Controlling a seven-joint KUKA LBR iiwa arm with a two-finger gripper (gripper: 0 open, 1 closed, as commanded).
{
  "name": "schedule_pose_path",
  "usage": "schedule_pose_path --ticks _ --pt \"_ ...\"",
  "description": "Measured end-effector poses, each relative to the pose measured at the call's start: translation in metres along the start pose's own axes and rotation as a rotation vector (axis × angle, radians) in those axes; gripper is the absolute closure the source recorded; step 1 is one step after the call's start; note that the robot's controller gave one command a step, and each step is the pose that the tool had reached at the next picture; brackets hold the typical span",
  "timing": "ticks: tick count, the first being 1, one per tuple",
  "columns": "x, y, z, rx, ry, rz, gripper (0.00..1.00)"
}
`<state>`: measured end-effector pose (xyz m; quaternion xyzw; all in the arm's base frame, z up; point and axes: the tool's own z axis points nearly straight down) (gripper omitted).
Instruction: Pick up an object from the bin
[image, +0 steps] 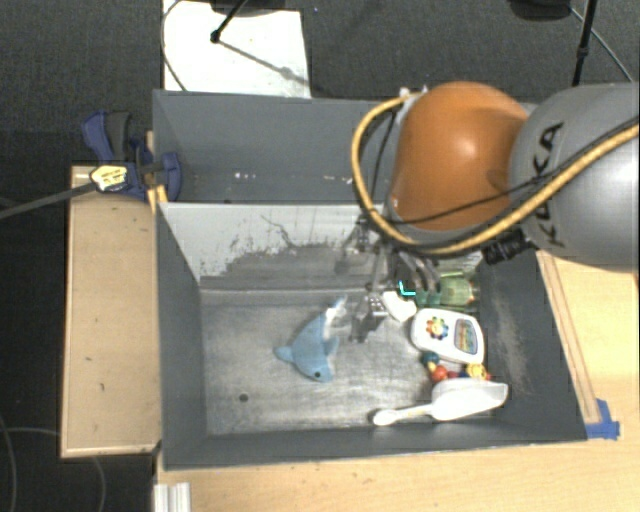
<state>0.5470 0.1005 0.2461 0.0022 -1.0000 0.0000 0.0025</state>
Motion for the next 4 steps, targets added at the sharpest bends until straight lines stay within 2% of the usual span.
schedule_pose_path --ticks 1,2,3,4 --pt "-0.002 -0.001 -0.004 -0.001 -0.009 0.003 0.00" --pt "-0.012 0.006 0.034 -0.001 -0.013 -0.088 0.00" --pt "-0.034 0.026 0.080 0.000 -0.011 -0.358 0.00" --pt "-0.034 0.018 0.097 0.001 -0.005 -0.540 0.00"
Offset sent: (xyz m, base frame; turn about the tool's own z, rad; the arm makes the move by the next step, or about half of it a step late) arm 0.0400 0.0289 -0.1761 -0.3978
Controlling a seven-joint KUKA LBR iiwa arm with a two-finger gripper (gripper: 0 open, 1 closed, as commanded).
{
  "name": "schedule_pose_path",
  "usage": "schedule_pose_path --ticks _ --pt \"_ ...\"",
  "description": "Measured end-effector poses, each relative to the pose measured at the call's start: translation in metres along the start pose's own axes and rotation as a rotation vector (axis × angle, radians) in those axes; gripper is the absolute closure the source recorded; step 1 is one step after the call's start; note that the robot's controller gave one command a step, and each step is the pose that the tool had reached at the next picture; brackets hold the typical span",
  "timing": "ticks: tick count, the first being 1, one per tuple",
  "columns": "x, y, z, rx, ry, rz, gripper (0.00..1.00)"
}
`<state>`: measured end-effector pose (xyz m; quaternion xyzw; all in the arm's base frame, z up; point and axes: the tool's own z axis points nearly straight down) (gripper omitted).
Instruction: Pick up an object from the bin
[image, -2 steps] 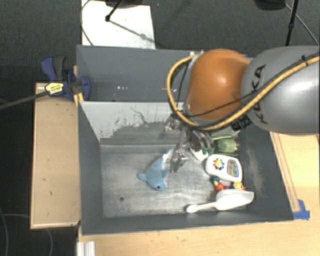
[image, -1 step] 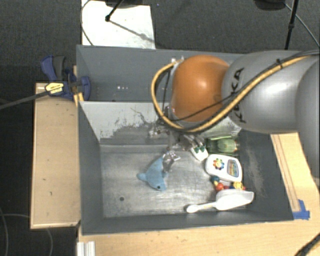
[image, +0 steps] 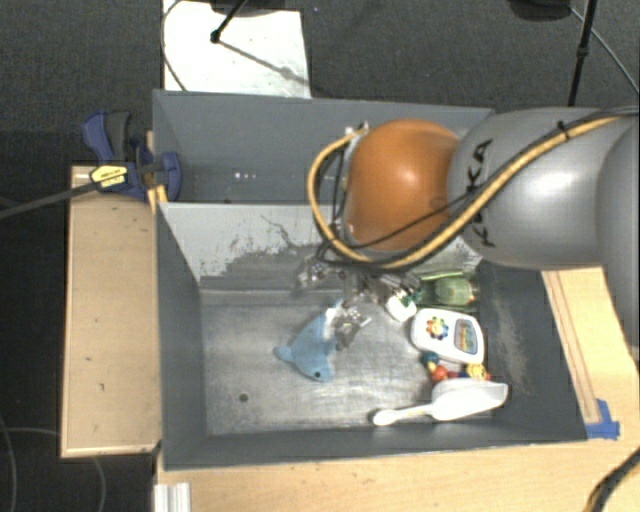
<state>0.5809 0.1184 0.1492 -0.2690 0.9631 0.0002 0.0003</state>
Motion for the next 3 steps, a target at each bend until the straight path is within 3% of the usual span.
schedule_pose_path --ticks 1,2,3 --pt "0.001 -0.008 0.067 0.002 -0.004 -0.341 0.00" --pt "-0.014 -0.004 0.076 0.003 -0.012 -0.339 1.00" --pt "-0.014 -0.004 0.075 0.003 -0.012 -0.334 1.00"
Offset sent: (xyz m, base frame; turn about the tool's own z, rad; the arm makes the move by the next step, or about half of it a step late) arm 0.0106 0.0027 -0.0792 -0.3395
